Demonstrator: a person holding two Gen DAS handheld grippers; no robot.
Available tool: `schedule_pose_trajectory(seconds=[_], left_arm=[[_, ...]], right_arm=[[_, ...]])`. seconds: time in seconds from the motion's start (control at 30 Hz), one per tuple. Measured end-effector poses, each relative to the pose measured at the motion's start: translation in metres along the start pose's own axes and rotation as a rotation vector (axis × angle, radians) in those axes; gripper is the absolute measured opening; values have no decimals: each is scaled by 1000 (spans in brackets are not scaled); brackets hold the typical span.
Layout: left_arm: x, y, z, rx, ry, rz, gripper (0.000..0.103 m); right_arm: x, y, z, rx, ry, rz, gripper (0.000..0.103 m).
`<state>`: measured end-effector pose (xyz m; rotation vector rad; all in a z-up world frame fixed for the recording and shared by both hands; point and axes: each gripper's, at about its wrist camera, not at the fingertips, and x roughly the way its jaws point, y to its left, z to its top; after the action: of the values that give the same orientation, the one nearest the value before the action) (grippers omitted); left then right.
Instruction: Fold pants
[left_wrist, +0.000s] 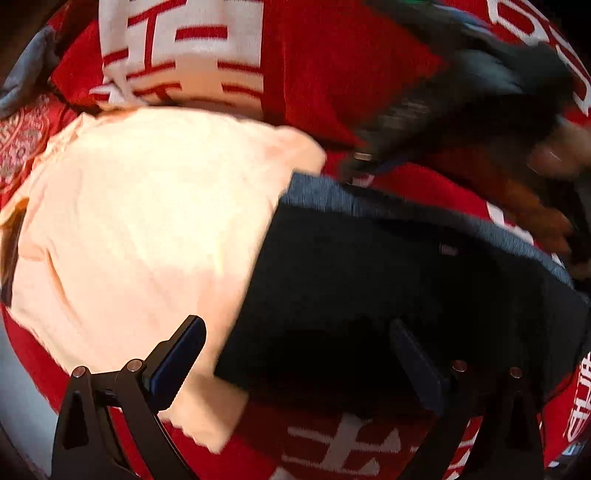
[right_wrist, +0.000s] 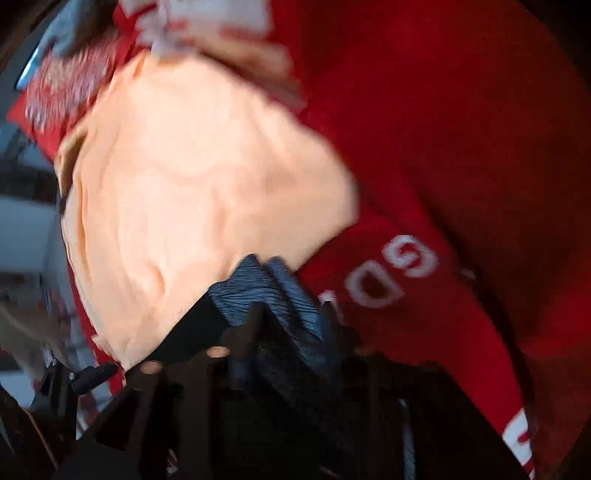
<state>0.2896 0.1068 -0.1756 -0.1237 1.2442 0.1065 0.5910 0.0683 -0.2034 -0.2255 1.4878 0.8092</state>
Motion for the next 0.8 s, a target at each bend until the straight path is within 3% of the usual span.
schedule_pose_trajectory(seconds=[0.07,0.13,0.17,0.27,0.3,0.4,0.43,0.5,0.6,0.7,0.8], left_arm=[[6,-2,13,1,7,5,100],[19,-10,33,9,14,3,100],[27,-17,41,24,13,-3,100],[55,-36,58,71,41,0,100],[69,-41,64,86,48,33,100],[86,-38,80,58,35,41,103],[89,-35,85,45,48,60,103],[87,-25,93,18,67,98,103],[66,-20,92,38,48,130,103],[42,-34,71,87,59,103,103],[36,-56,46,148,88,66,103]], right_arm=[[-29,-14,-19,55,-48,-13,37],[-51,-29,-46,152,-81,37,35],[-59,-37,-61,195,-92,70,27],[-64,-52,-113,297,-69,97,23],[-59,-58,-128,317,-48,72,23],[-43,-91,-167,368,24,-153,21],[-47,-111,-182,416,-12,-162,18],[-66,-146,-207,562,-113,-91,11],[-101,-165,-243,719,-206,-165,18],[-123,-166,-304,884,-298,47,19],[-116,-148,-356,1020,-318,230,19]])
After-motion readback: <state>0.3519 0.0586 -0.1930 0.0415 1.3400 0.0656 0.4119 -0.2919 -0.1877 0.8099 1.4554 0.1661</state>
